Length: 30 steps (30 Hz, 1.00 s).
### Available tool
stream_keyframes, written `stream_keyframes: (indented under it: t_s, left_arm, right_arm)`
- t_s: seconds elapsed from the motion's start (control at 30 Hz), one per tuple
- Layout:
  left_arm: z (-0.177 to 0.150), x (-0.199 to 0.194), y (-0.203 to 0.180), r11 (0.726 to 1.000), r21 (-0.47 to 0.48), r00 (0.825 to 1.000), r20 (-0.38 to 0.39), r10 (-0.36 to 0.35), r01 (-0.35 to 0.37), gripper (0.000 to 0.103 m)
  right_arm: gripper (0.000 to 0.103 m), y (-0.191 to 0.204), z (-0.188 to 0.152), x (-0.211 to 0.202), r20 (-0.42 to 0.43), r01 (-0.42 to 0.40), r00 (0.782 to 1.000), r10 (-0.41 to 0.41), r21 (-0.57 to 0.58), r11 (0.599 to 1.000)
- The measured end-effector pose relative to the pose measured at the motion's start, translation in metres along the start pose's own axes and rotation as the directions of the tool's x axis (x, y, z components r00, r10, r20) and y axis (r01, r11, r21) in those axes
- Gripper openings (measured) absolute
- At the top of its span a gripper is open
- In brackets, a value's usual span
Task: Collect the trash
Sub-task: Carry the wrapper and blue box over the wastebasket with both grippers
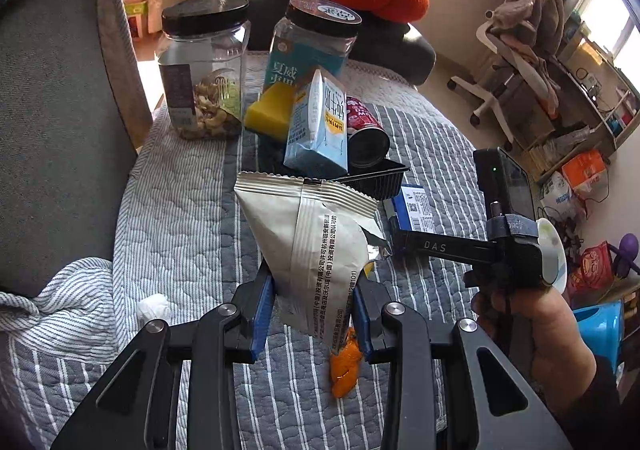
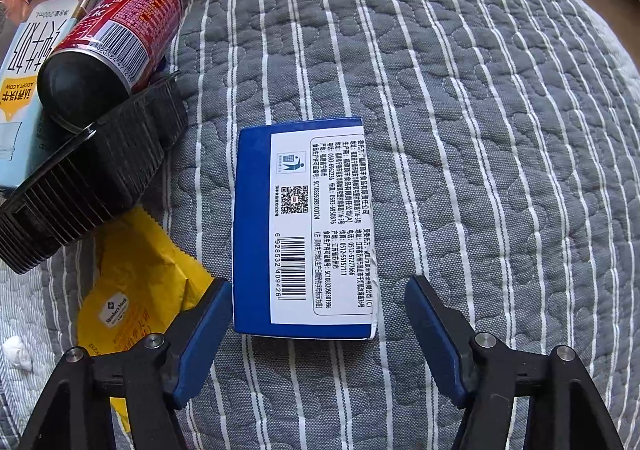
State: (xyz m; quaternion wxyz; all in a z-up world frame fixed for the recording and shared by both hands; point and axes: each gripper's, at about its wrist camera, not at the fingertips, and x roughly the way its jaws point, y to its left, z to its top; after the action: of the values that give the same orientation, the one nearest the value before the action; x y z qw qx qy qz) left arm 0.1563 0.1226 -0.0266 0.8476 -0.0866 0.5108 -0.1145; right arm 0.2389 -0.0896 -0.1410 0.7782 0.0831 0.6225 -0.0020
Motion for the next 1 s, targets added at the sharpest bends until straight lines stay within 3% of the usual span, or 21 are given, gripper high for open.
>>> stream_keyframes:
  t_s: [0.13,0.5,1.0]
  left_arm:
    - [-0.002,0.003,-0.002,1.0,0.01,1.0,-0.008,0.008,-0.008,0.036]
    - [-0.006,0.004,-0.02,0.998,0.063,1.0,-0.011,0.022,-0.022,0.036]
    - [-0.001,0.017,-0.083,0.987,0.161,1.0,-0.018,-0.008,0.011,0.036]
  right_arm:
    - [0.059,0.0,-0.001,0.0,0.011,-0.003,1.0,0.003,-0.011,1.0]
    - [0.059,-0.035,-0.017,-0.052,0.052,-0.021,0.998,0.022,-0.027,0.999]
    - [0.059,-0.101,-0.032,-0.112,0.123,-0.011,0.992,0.009,0.021,1.0]
